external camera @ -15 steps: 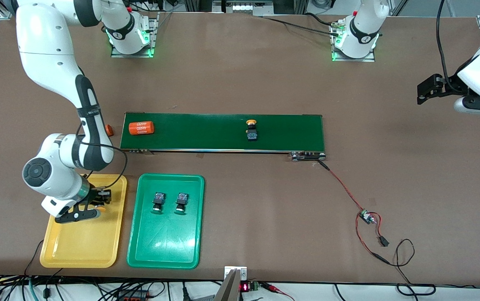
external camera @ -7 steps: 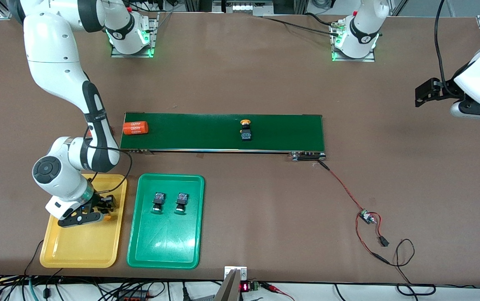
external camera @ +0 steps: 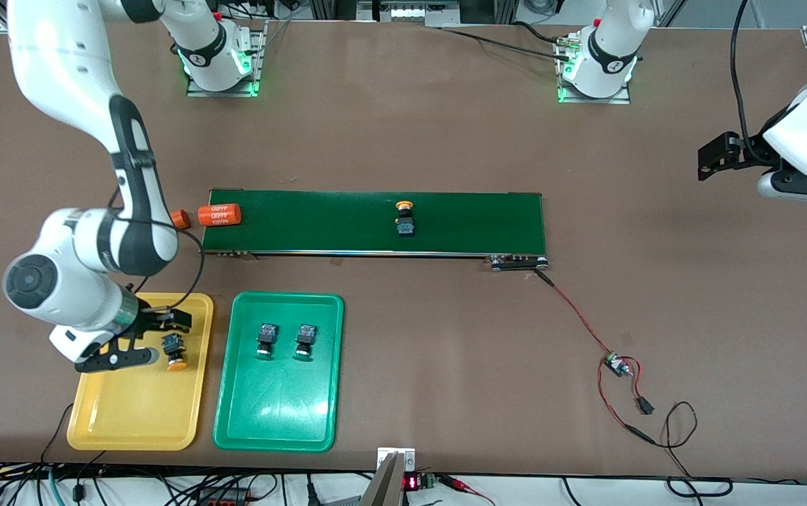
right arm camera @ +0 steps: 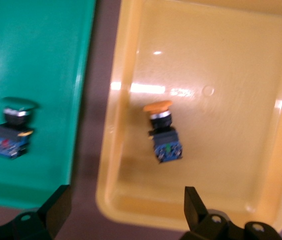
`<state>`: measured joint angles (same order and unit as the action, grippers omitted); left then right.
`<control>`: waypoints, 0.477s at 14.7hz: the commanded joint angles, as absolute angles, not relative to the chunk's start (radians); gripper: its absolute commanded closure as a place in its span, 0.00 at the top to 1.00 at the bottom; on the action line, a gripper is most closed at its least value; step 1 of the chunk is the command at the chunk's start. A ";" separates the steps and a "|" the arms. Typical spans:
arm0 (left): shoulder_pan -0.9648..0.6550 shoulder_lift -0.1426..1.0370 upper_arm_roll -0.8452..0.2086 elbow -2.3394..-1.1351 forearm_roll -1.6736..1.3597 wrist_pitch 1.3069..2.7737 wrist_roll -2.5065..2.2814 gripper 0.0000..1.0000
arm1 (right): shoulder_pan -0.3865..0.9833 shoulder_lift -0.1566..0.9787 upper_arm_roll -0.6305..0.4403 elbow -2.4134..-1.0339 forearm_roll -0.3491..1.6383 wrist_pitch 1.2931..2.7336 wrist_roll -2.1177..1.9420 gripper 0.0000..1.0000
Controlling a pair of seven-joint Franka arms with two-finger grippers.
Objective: Sort buttons by color to trays
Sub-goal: 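Move the right gripper to the belt and grasp another yellow button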
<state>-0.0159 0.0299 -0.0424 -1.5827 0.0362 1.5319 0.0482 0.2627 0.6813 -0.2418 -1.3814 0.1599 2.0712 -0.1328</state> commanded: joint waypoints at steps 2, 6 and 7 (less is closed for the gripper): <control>-0.023 0.044 -0.040 -1.549 0.041 1.519 0.063 1.00 | 0.316 0.589 -0.232 -1.405 0.156 1.941 0.023 1.00; -0.017 0.044 -0.038 -1.549 0.043 1.516 0.072 1.00 | 0.402 0.552 -0.232 -1.411 0.163 1.819 0.144 1.00; -0.015 0.044 -0.038 -1.549 0.043 1.516 0.074 1.00 | 0.426 0.539 -0.232 -1.416 0.163 1.809 0.182 1.00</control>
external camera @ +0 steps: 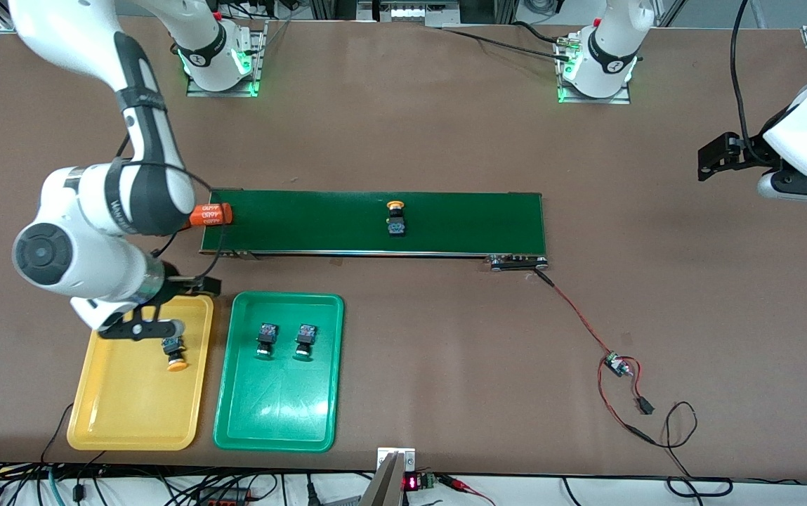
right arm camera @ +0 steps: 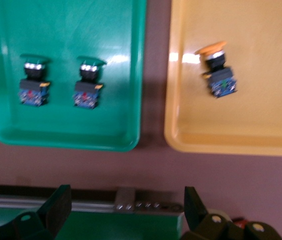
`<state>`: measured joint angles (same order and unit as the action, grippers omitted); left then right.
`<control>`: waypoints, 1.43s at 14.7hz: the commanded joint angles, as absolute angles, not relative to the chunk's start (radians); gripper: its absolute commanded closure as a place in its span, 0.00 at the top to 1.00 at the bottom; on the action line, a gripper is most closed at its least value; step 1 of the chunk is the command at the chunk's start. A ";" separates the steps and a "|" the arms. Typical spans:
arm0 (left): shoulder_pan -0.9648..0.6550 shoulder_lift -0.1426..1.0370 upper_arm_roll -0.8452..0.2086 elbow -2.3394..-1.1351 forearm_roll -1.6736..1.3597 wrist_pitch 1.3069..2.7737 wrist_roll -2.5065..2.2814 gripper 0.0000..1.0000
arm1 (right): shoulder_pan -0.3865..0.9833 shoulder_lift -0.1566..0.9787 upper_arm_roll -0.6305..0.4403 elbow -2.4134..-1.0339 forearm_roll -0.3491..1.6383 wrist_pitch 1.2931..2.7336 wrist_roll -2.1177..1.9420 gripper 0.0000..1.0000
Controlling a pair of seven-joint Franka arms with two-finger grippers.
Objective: Sort buttons by color to trays
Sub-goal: 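Move the right gripper to the belt and grasp another yellow button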
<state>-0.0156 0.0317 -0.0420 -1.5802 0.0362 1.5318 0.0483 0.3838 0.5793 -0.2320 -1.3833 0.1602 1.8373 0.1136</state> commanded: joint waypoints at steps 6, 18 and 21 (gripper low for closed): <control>-0.015 0.044 -0.040 -1.549 0.044 1.517 0.069 1.00 | 0.645 0.532 -0.230 -1.416 0.164 1.809 0.506 1.00; -0.015 0.044 -0.040 -1.549 0.043 1.517 0.072 1.00 | 0.890 0.638 -0.229 -1.417 0.209 1.864 0.675 1.00; -0.015 0.044 -0.038 -1.549 0.044 1.517 0.072 1.00 | 0.893 0.672 -0.229 -1.417 0.209 1.891 0.673 1.00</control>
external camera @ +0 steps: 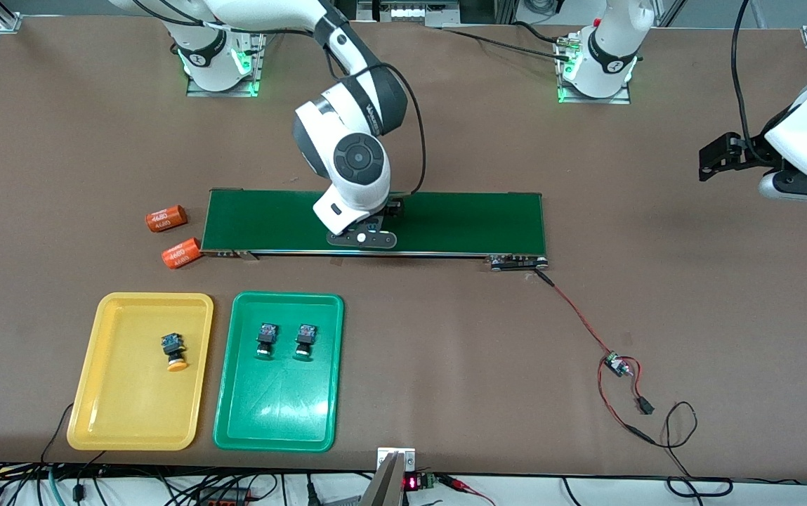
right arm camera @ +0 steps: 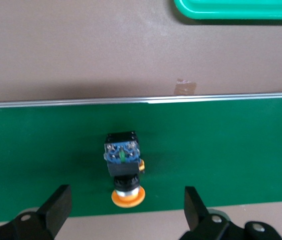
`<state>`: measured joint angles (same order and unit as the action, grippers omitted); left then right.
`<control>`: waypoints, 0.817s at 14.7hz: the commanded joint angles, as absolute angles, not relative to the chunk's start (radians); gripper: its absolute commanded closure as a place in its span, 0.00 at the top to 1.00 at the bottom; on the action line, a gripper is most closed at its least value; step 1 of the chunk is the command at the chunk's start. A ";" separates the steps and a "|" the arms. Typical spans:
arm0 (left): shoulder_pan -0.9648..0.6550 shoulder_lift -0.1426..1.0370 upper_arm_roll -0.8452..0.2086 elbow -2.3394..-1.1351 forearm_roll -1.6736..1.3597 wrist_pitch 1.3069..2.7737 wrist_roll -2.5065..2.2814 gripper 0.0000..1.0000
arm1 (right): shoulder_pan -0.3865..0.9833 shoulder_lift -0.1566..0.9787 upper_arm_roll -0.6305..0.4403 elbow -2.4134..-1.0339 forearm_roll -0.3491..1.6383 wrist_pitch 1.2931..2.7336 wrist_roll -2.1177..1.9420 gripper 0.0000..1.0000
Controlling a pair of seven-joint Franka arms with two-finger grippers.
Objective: Sort buttons by color to trays
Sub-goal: 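Move the right gripper to the belt and grasp another yellow button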
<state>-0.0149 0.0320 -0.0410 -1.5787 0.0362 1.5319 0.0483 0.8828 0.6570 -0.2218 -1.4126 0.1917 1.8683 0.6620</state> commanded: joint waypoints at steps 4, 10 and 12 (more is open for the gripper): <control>-0.014 0.044 -0.038 -1.549 0.043 1.516 0.077 1.00 | 0.894 0.706 -0.230 -1.462 0.207 1.960 0.664 1.00; -0.014 0.044 -0.038 -1.549 0.043 1.516 0.077 1.00 | 0.885 0.721 -0.232 -1.496 0.207 1.960 0.699 0.40; -0.014 0.044 -0.038 -1.549 0.043 1.516 0.077 1.00 | 0.888 0.707 -0.233 -1.485 0.207 1.957 0.742 0.20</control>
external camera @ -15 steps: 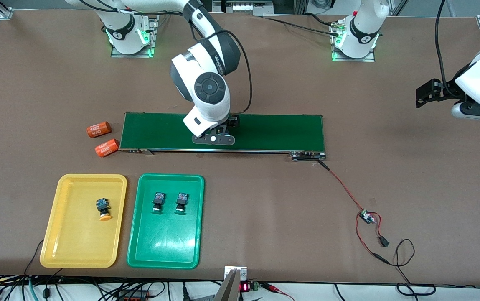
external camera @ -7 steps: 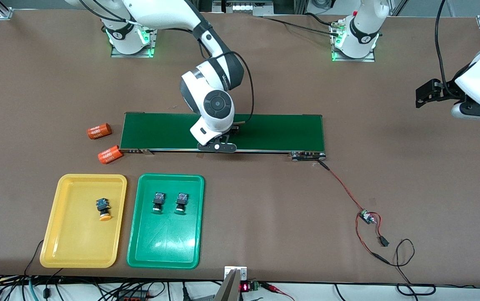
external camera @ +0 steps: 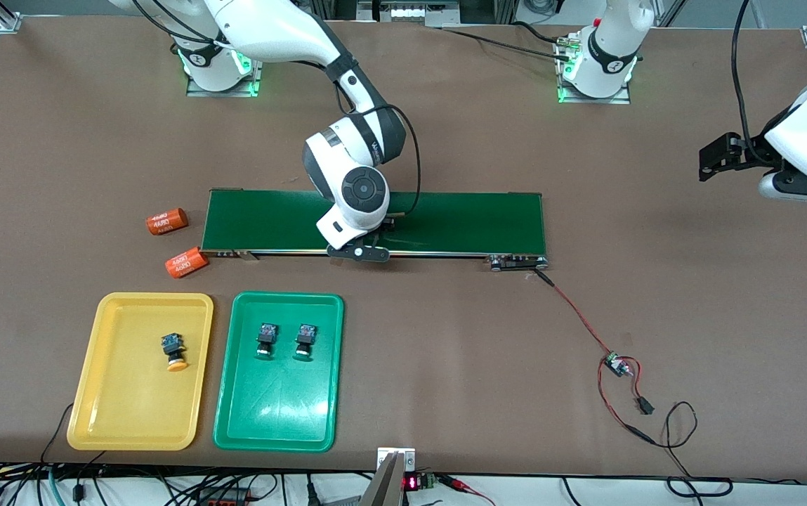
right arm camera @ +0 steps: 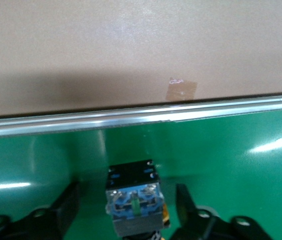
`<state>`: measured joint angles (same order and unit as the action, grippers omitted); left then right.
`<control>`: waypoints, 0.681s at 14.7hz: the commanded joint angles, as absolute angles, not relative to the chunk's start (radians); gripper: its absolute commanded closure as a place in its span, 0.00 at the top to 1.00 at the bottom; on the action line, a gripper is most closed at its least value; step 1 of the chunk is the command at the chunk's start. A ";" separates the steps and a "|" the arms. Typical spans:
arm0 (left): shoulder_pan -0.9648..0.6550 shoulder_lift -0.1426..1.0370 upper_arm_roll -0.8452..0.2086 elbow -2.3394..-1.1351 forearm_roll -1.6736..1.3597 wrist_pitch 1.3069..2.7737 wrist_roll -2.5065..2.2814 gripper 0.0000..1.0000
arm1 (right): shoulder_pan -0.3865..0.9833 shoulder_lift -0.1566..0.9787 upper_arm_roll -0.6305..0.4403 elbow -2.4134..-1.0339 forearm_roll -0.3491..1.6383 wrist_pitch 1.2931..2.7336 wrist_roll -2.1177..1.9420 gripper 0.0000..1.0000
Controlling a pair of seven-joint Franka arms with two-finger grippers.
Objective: Sort buttons by color to trays
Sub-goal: 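Carry the button into the yellow tray and open the right gripper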
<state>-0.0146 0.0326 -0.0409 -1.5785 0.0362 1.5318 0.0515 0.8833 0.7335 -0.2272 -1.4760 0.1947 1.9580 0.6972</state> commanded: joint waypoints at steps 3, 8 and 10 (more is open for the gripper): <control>-0.014 0.044 -0.038 -1.549 0.043 1.516 0.077 1.00 | 0.882 0.666 -0.238 -1.482 0.204 1.959 0.767 0.12; -0.014 0.044 -0.038 -1.549 0.043 1.516 0.078 1.00 | 0.871 0.632 -0.360 -1.479 0.204 1.970 0.756 0.08; -0.014 0.044 -0.038 -1.549 0.044 1.516 0.078 1.00 | 0.858 0.652 -0.446 -1.439 0.198 1.971 0.752 0.08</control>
<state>-0.0144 0.0326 -0.0409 -1.5785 0.0361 1.5318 0.0538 0.8742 0.6454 -0.3848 -1.4643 0.1942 1.9679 0.7505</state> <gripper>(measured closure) 0.000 0.590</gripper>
